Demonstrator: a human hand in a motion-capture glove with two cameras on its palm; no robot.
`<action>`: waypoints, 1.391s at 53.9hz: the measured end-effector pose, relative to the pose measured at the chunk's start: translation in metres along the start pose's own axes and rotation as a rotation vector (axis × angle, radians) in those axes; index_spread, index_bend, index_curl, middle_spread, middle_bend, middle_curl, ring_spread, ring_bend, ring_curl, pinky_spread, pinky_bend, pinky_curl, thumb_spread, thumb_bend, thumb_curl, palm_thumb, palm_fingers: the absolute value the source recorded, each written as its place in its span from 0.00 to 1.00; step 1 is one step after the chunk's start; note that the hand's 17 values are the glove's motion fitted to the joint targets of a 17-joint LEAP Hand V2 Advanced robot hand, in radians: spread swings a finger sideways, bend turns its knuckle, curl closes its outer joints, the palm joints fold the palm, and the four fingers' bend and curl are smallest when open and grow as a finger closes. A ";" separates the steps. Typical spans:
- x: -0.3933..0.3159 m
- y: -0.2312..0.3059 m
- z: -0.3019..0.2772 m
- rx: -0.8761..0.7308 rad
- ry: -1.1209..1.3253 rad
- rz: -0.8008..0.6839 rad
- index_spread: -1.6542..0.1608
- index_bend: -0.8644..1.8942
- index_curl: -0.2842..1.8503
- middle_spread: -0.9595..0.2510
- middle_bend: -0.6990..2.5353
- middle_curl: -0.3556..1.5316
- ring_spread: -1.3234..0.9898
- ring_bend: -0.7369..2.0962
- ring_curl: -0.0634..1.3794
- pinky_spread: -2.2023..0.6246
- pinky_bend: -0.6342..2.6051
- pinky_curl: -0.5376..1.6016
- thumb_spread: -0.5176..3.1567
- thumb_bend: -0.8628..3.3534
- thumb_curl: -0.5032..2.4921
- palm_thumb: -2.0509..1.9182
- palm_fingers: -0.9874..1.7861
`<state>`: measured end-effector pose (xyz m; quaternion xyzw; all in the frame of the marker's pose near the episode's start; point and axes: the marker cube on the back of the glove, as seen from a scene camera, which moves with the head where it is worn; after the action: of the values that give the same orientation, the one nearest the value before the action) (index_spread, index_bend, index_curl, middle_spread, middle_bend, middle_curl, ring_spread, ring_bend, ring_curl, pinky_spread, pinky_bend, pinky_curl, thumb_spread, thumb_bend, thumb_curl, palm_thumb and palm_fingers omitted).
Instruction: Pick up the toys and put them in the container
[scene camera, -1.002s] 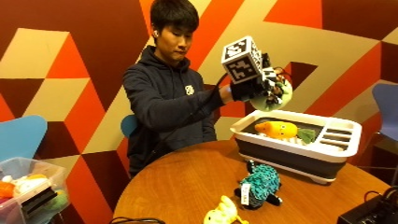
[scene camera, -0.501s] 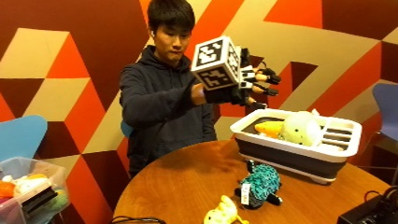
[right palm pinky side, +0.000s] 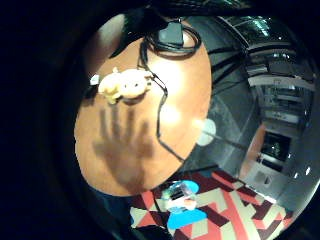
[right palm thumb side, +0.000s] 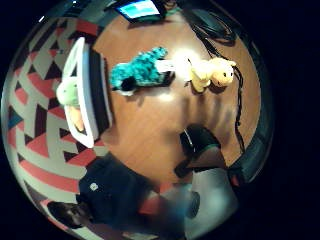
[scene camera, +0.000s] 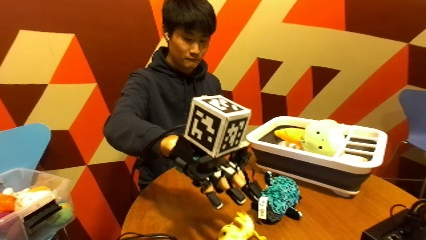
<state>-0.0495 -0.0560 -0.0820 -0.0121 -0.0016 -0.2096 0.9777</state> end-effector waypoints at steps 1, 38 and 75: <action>0.002 -0.004 0.005 -0.009 0.021 0.005 0.73 0.37 0.41 0.73 0.25 0.41 0.56 0.30 0.22 0.80 0.42 0.41 0.50 0.21 0.35 0.64 0.27; 0.003 -0.058 0.067 -0.113 0.023 -0.056 0.71 0.80 0.50 0.70 0.29 0.32 0.57 0.27 0.05 0.79 0.33 0.39 0.53 0.23 0.34 0.70 0.36; -0.198 0.028 -0.149 0.388 -0.499 -0.496 0.81 0.74 0.47 0.58 0.48 0.45 0.50 0.32 0.08 0.78 0.35 0.41 0.45 0.21 0.39 0.73 0.38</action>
<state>-0.2191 0.0469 -0.2327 0.1231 -0.2815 -0.4257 0.8511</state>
